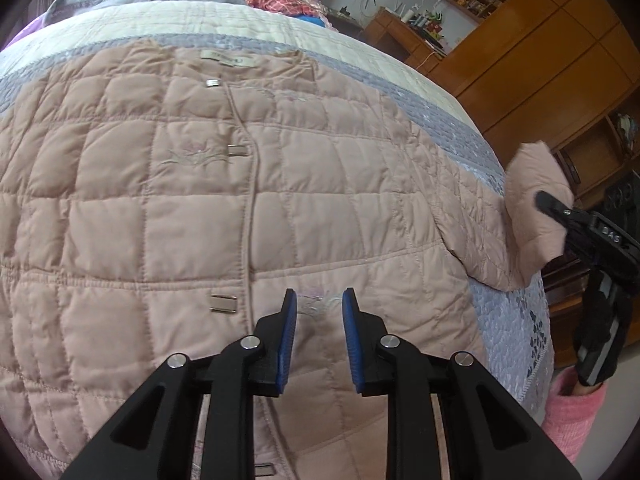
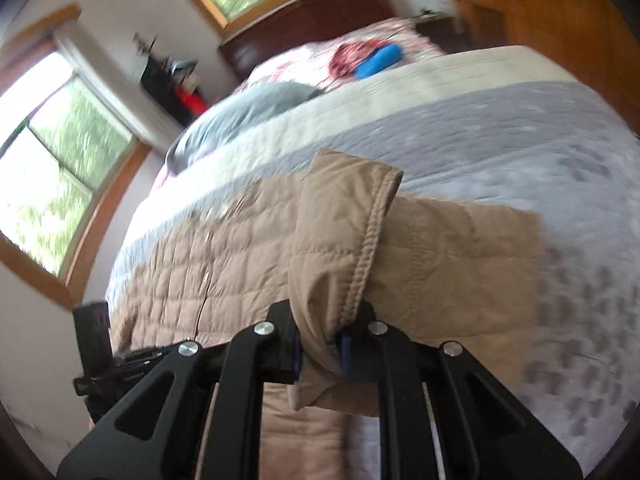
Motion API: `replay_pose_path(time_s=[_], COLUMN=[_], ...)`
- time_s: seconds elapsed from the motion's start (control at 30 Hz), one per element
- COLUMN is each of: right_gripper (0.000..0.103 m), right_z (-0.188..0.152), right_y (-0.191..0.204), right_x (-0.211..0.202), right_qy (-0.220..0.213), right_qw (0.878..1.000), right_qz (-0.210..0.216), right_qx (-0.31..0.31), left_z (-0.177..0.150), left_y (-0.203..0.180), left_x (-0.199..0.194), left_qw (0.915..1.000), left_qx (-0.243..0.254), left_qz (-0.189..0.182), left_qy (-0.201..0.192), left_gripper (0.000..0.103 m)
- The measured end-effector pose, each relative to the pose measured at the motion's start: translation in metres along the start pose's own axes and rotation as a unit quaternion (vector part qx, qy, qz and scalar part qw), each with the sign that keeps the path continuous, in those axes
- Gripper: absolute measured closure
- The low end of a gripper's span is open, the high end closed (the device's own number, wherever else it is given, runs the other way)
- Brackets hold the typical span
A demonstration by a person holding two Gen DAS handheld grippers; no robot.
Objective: Fold large clothes
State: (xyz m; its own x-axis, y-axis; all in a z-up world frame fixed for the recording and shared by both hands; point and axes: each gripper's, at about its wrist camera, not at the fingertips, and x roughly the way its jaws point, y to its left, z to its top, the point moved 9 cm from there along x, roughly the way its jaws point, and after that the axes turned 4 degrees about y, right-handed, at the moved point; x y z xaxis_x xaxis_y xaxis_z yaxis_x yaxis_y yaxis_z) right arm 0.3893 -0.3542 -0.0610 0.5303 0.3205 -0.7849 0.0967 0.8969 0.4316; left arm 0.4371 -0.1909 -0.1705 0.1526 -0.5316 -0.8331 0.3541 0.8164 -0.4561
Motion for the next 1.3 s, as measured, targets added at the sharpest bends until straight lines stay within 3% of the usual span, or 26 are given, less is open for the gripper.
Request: replay_pose_path(time_s=[0.17, 0.27, 0.3, 0.43, 0.5, 0.67, 0.8, 0.87, 0.93, 1.0, 1.1, 1.3], right_gripper=[0.09, 0.079, 0.073, 0.071, 0.071, 0.071, 0.071, 0.071, 0.071, 0.071, 0.071, 0.071], right_z=[-0.006, -0.011, -0.014, -0.012, -0.005, -0.002, -0.004, -0.005, -0.005, -0.004, -0.004, -0.002], right_y=[0.026, 0.042, 0.048, 0.045, 0.029, -0.039, -0.074, -0.084, -0.089, -0.088, -0.087, -0.083], right_x=[0.049, 0.065, 0.064, 0.042, 0.027, -0.001, -0.007, -0.009, -0.011, -0.015, -0.024, -0.018], right_qy=[0.041, 0.062, 0.064, 0.041, 0.014, -0.04, -0.049, -0.054, -0.056, -0.061, -0.072, -0.069], right_qw=[0.999, 0.997, 0.996, 0.995, 0.997, 0.998, 0.995, 0.994, 0.994, 0.994, 0.994, 0.993], right_qz=[0.012, 0.034, 0.049, 0.08, 0.064, -0.024, -0.031, -0.035, -0.029, -0.013, -0.009, 0.001], right_qx=[-0.019, -0.036, -0.044, -0.042, -0.027, 0.043, 0.079, 0.084, 0.089, 0.089, 0.087, 0.091], left_z=[0.002, 0.003, 0.003, 0.006, 0.009, 0.02, 0.026, 0.03, 0.033, 0.036, 0.04, 0.044], left_y=[0.004, 0.005, 0.005, -0.002, -0.011, -0.042, -0.056, -0.064, -0.068, -0.071, -0.067, -0.027], left_x=[0.001, 0.002, 0.002, 0.004, 0.004, 0.016, 0.039, 0.051, 0.059, 0.065, 0.056, -0.005], left_qw=[1.0, 0.9999, 0.9999, 0.9994, 0.999, 0.9983, 0.9989, 0.999, 0.9991, 0.9986, 0.9988, 0.9963], left_qx=[-0.005, -0.01, -0.011, -0.014, -0.012, 0.002, -0.003, -0.001, 0.005, 0.004, 0.002, -0.011], left_qz=[-0.007, -0.012, -0.012, -0.033, -0.043, -0.058, -0.045, -0.041, -0.038, -0.046, -0.049, -0.019], left_qy=[-0.002, -0.003, -0.003, 0.0, 0.0, -0.001, 0.015, 0.018, 0.018, 0.024, -0.002, -0.083], left_gripper=[0.077, 0.066, 0.063, 0.058, 0.054, 0.044, 0.042, 0.046, 0.062, 0.087, 0.092, 0.094])
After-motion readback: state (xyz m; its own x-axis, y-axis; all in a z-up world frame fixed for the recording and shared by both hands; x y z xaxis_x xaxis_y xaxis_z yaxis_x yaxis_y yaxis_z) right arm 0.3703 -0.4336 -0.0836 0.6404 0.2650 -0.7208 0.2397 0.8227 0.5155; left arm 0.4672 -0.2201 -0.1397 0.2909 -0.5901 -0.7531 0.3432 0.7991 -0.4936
